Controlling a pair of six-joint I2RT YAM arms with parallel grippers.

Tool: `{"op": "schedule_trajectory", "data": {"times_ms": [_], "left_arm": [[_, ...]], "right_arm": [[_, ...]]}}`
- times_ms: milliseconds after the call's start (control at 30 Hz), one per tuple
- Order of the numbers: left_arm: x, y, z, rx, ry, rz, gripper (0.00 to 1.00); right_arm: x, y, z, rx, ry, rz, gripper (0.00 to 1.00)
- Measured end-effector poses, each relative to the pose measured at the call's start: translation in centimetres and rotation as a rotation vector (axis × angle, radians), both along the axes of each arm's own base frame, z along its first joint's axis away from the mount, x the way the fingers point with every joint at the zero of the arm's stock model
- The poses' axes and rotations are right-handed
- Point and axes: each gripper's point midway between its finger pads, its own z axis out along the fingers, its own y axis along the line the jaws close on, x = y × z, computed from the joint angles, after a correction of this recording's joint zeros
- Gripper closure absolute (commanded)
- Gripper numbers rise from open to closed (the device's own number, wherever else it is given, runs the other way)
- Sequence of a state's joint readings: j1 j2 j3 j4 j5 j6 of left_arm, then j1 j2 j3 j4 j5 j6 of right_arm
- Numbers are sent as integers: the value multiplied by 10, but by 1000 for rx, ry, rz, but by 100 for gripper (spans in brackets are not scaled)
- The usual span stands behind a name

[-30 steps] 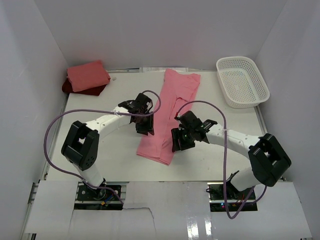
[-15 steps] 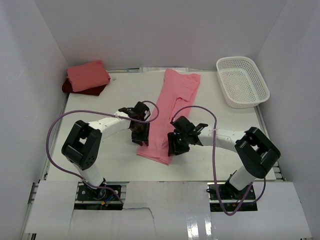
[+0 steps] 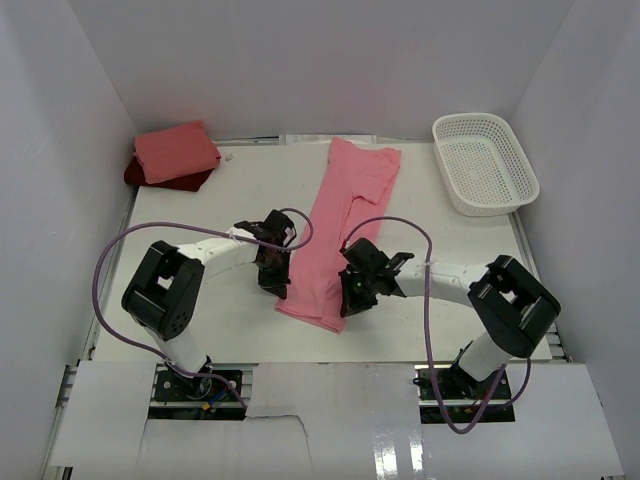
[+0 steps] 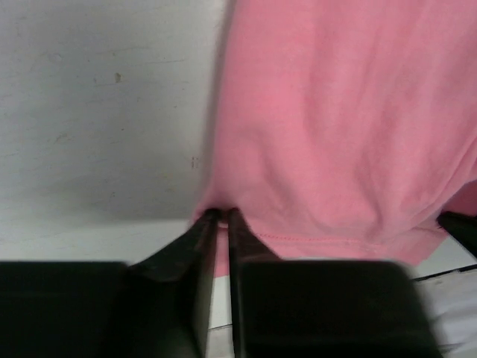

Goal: Fold and stack the t-shirts
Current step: Rotate the tshirt 90 degrees

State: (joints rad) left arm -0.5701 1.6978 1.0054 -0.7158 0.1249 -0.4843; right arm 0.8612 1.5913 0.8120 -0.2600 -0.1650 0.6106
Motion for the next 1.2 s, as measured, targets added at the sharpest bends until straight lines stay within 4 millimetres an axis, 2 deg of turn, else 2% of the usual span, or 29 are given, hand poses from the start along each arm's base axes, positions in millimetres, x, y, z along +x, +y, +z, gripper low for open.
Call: {"op": "schedule_trajectory", "data": {"times_ms": [67,333,533,633,733,867,967,1200], "left_arm": [[-1,-2,-1,-22,2,1,100],[-24,-29,-1,-154,48,-37,100],[-69,-68,-1,-228,114,-130,100],[-94,-81,-1,-252,151,-156,100],[-112,-81,-1,-261,177,-141,100],[-124,-67,-1,-242,188,-89,100],[-128,-59,-1,-225,188,-52,100],[-127,-59,0,-218,196,-15,100]], "right_arm": [[-6,-7,0,-8,3,-6,92],[-27,-31,2,-51,21,-22,92],[-45,-48,-2,-73,52,-37,92],[-53,-56,-2,-78,63,-46,92],[-61,-66,-3,-90,72,-57,92],[-68,-77,-3,-113,79,-72,92],[-72,-82,-3,-124,87,-76,92],[-76,-88,3,-124,88,-78,92]]}}
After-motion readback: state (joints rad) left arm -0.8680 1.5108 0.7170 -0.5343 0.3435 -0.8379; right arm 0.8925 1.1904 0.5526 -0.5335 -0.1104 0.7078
